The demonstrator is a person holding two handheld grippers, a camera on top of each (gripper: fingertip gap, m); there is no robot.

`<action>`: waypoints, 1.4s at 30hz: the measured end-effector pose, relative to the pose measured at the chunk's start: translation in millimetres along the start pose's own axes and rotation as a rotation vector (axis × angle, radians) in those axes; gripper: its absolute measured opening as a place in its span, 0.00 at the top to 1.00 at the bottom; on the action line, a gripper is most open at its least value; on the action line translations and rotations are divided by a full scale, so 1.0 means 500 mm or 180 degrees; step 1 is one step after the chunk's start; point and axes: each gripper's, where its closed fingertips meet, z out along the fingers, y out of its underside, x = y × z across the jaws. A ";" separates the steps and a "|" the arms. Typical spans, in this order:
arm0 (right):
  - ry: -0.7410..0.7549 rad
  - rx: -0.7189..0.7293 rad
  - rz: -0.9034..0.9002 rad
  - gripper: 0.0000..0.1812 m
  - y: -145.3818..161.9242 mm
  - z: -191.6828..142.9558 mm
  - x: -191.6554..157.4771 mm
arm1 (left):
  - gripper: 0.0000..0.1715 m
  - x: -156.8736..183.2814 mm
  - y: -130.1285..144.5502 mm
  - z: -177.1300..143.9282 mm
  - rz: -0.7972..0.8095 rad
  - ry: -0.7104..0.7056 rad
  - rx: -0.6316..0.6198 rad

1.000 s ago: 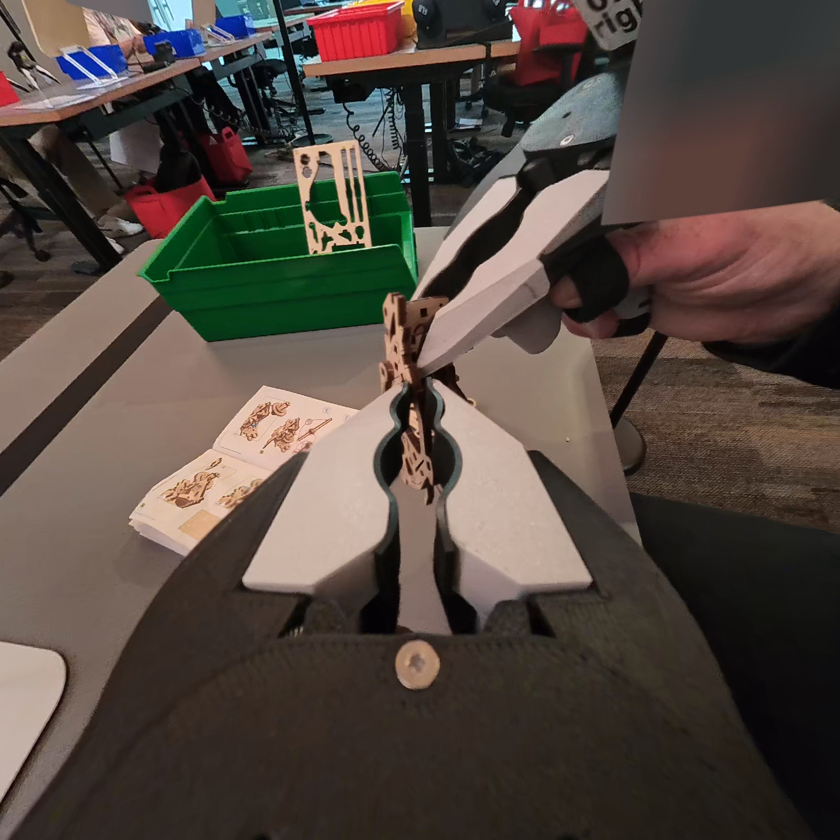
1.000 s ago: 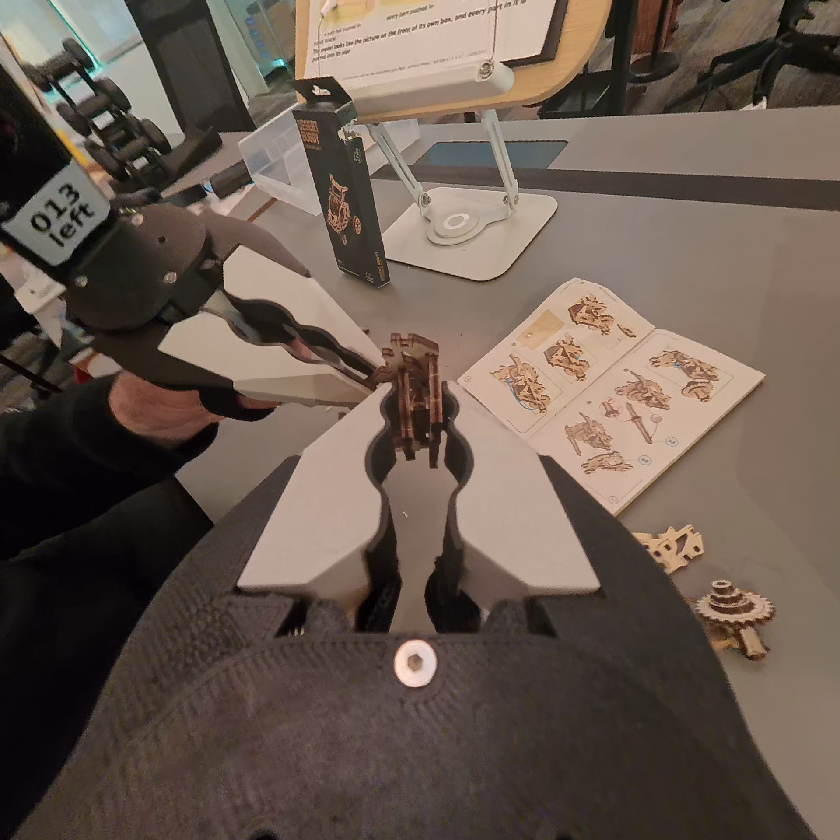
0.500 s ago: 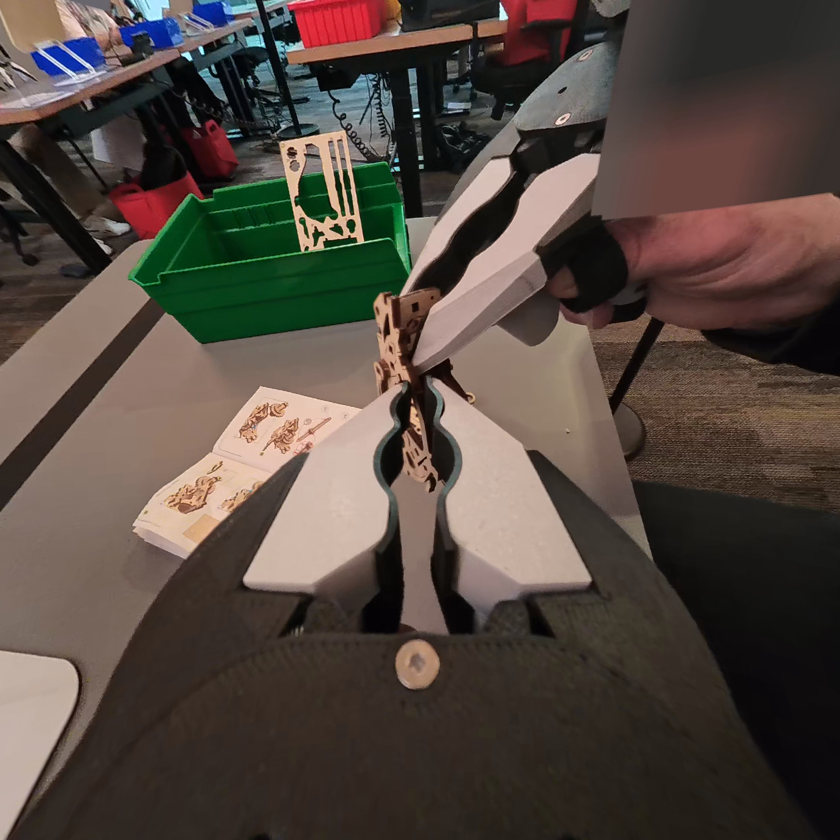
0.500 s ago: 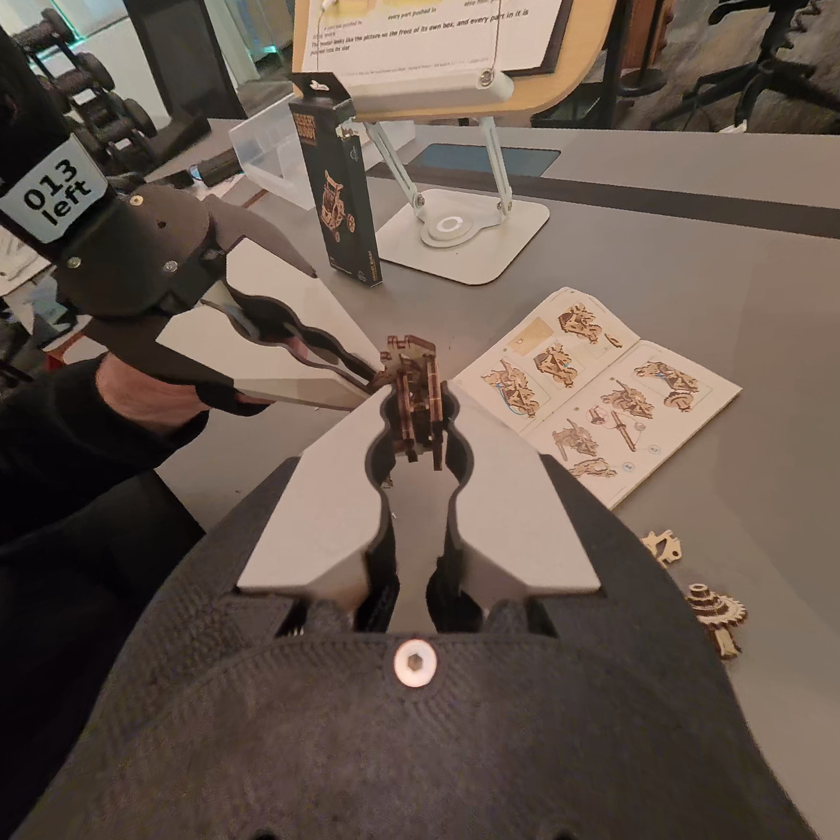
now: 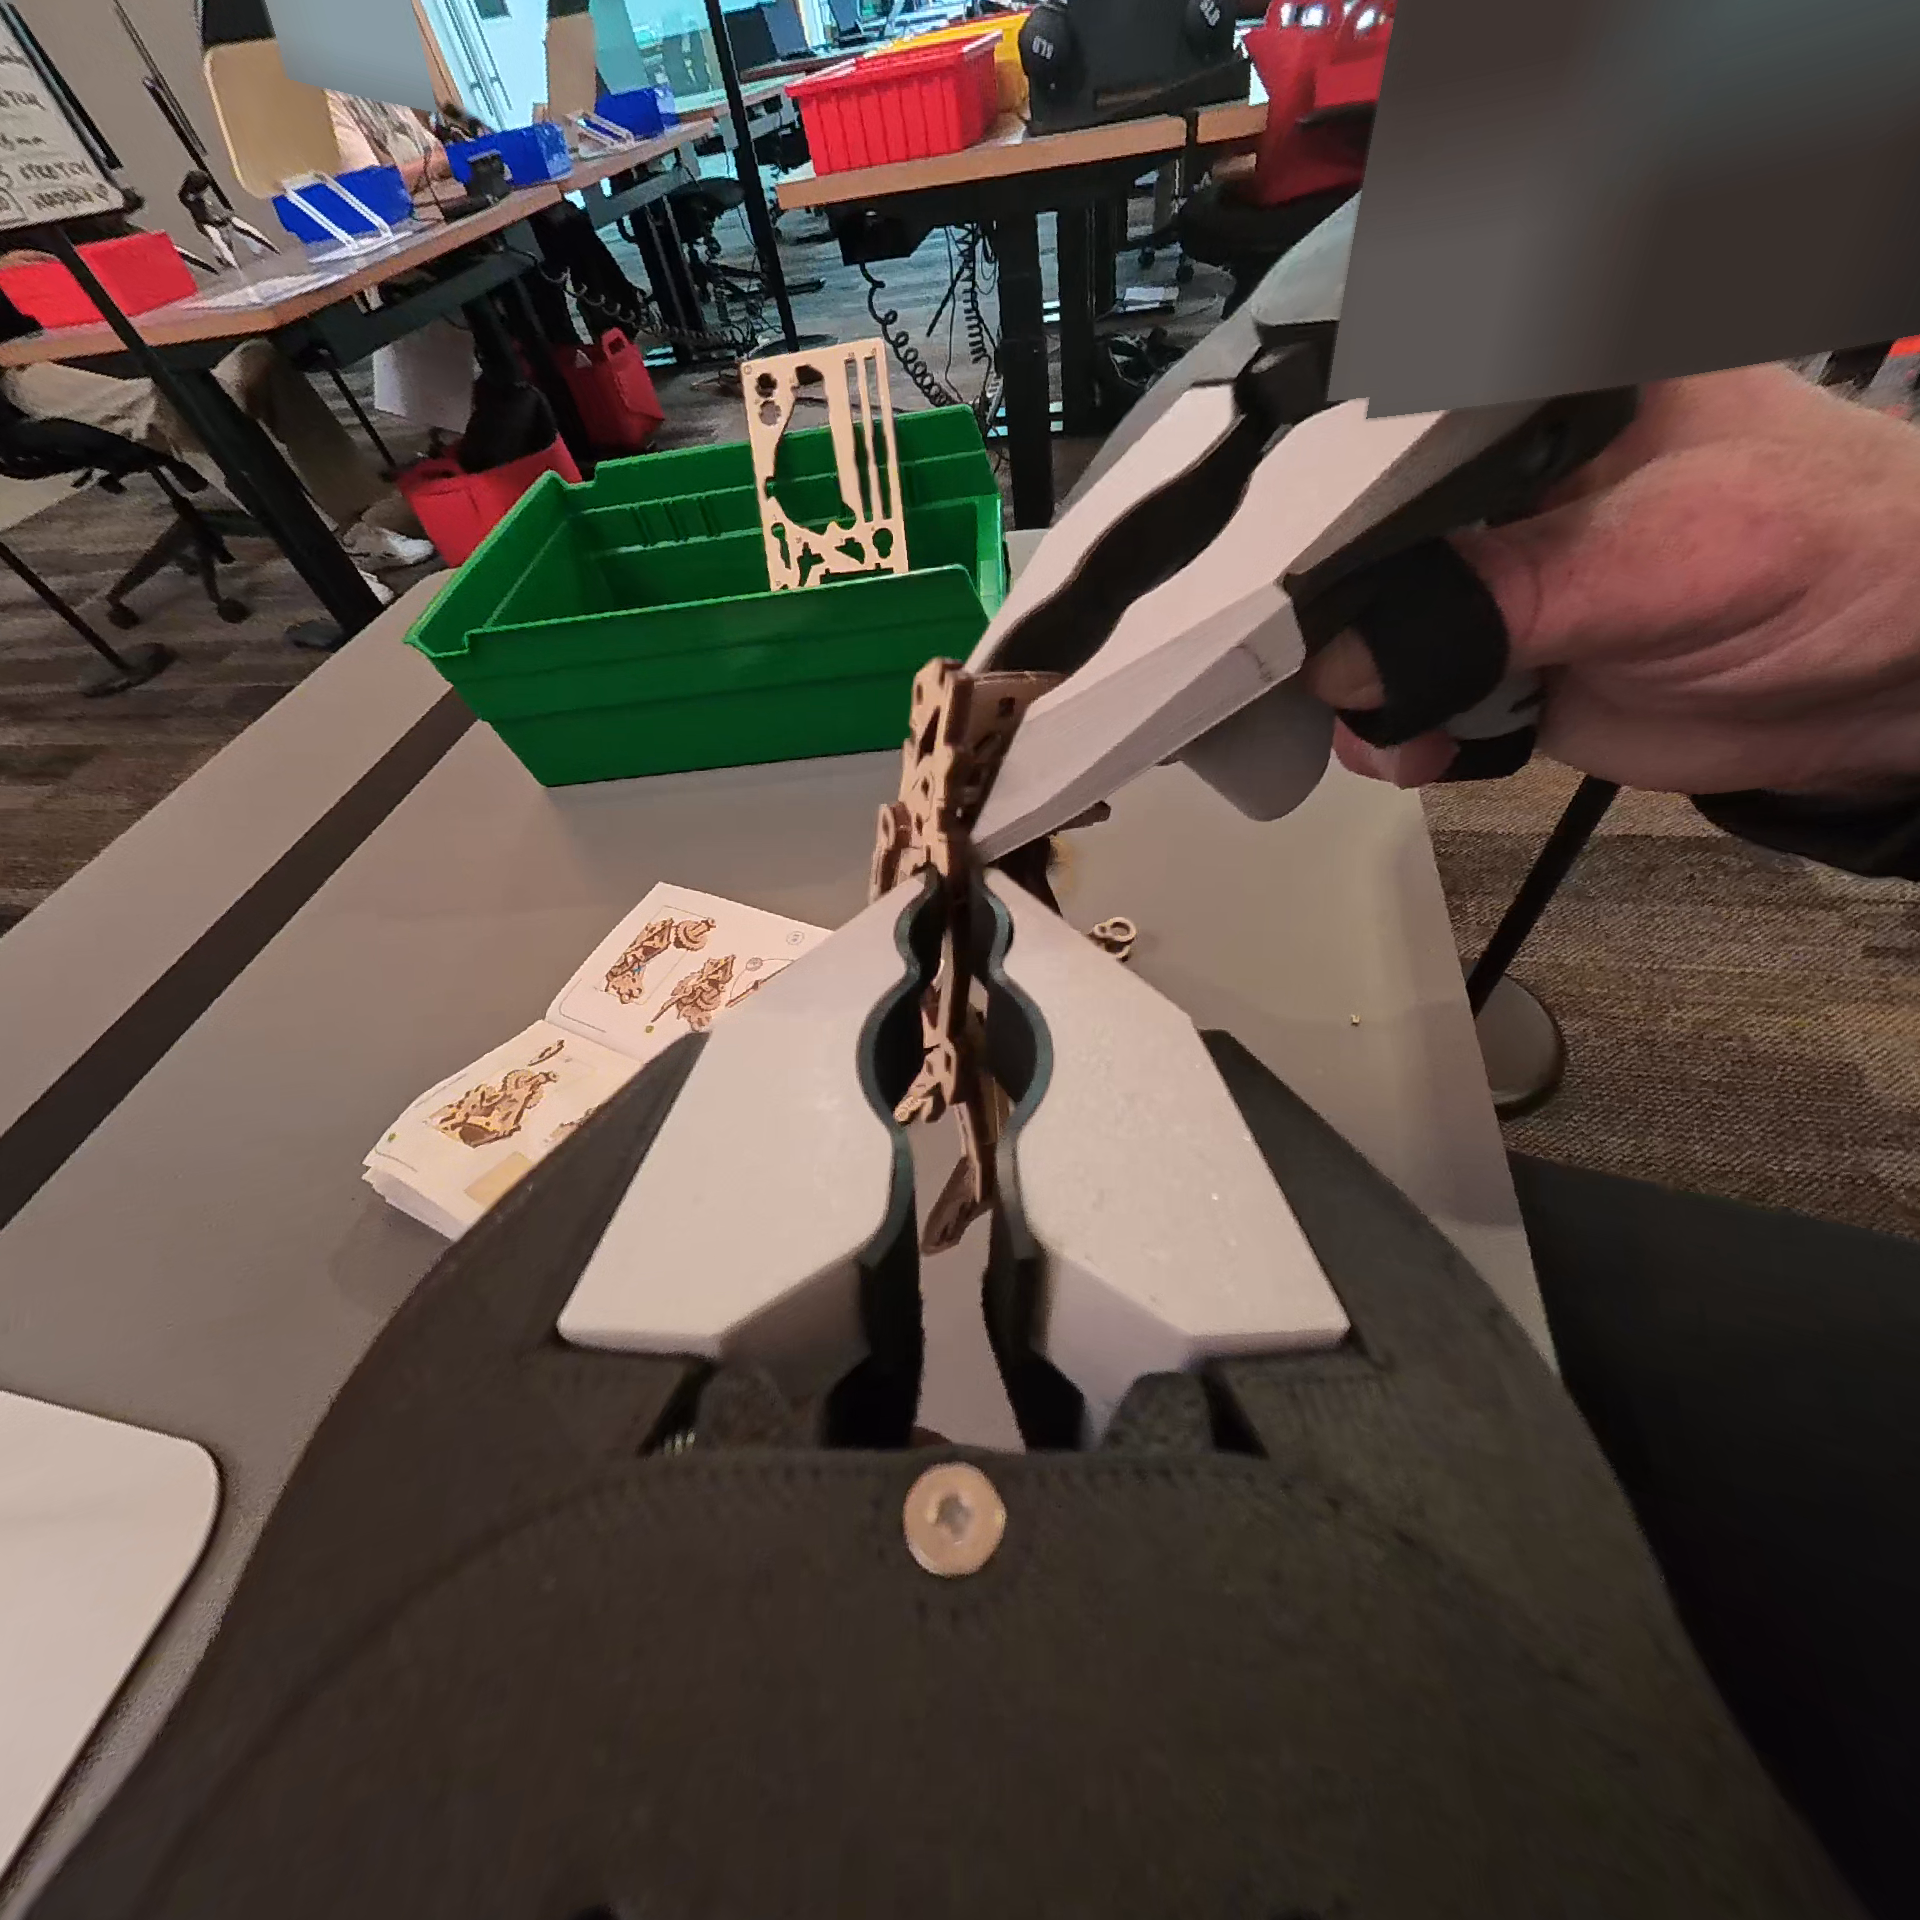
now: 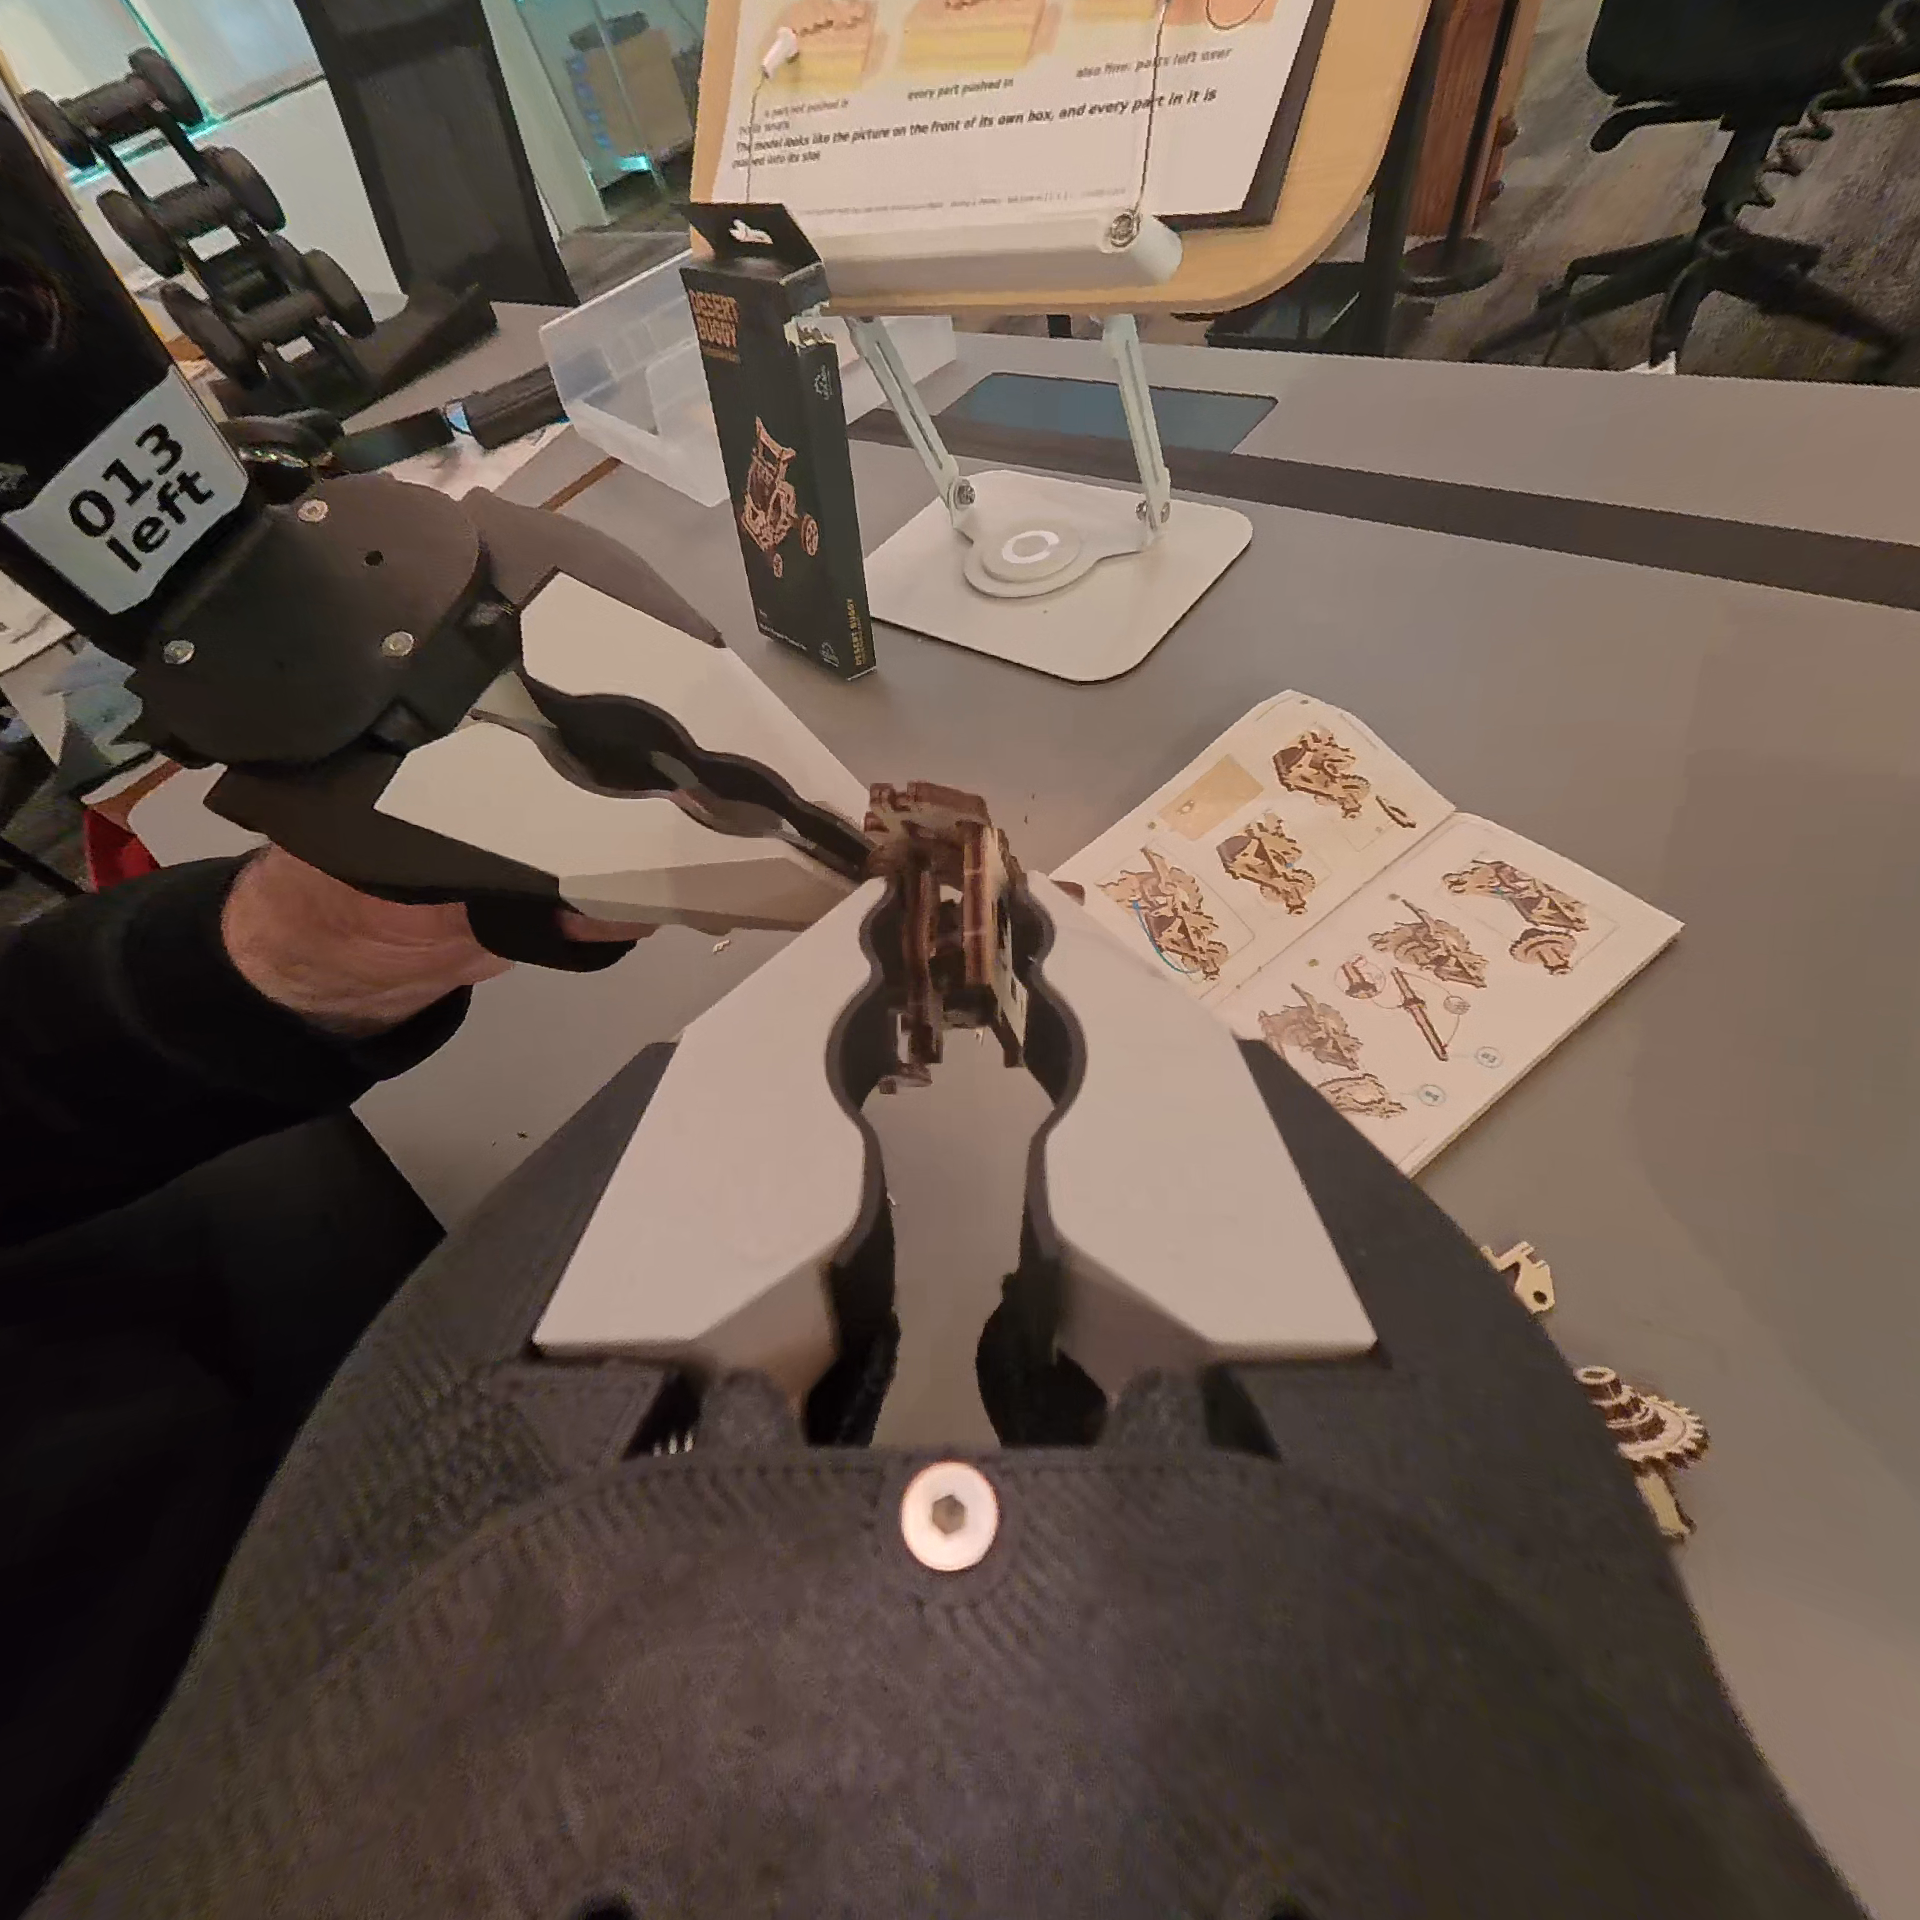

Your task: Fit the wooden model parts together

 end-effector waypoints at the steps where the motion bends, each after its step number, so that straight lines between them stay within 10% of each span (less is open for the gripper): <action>1: -0.0002 -0.0010 -0.0005 0.91 0.001 0.000 0.000 | 1.00 0.001 0.001 0.000 -0.0009 0.0004 -0.0002; 22: -0.0003 -0.0134 0.0134 0.92 0.019 0.009 0.009 | 0.99 0.008 0.014 0.003 -0.0036 0.0015 -0.0049; 42: -0.0602 -0.0482 0.1806 0.88 0.239 0.077 0.008 | 0.99 0.077 0.212 0.031 -0.1018 0.1118 -0.1780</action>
